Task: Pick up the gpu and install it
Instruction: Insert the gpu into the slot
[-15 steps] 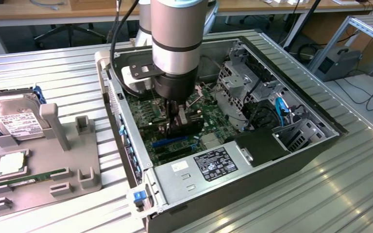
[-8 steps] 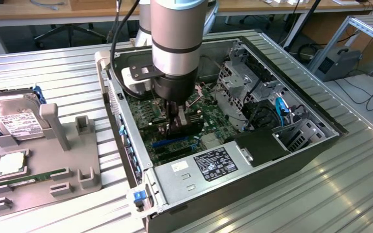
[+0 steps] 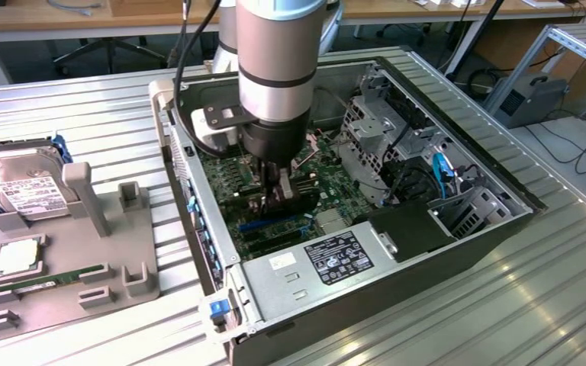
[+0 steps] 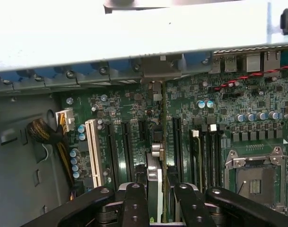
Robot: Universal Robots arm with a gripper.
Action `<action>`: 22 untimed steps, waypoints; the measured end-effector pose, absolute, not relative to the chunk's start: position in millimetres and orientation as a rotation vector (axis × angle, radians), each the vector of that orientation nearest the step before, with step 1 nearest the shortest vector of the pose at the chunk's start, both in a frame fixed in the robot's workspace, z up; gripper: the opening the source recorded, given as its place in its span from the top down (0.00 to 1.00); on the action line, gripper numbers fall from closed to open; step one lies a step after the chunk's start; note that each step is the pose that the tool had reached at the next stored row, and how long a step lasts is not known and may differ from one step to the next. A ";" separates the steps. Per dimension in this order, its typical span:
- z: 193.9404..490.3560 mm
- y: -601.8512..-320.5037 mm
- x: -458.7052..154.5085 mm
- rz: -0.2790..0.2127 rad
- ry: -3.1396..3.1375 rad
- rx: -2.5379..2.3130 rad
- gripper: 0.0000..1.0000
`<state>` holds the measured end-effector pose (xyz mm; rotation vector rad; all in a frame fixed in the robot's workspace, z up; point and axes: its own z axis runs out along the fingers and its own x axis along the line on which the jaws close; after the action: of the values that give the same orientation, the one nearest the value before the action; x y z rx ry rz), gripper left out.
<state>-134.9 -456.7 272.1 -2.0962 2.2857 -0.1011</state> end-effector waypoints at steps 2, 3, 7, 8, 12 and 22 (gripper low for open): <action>270.7 -456.7 -134.9 -0.101 2.286 -2.095 0.73; 270.0 -456.7 -134.9 -0.101 2.287 -2.095 0.73; 268.2 -456.7 -134.9 -0.101 2.288 -2.094 0.73; 267.4 -456.7 -134.9 -0.101 2.289 -2.093 0.73; 265.6 -456.7 -134.9 -0.101 2.290 -2.092 0.73; 265.4 -456.7 -134.9 -0.101 2.290 -2.091 0.73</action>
<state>-134.9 -456.7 265.4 -2.0915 2.2902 -0.1013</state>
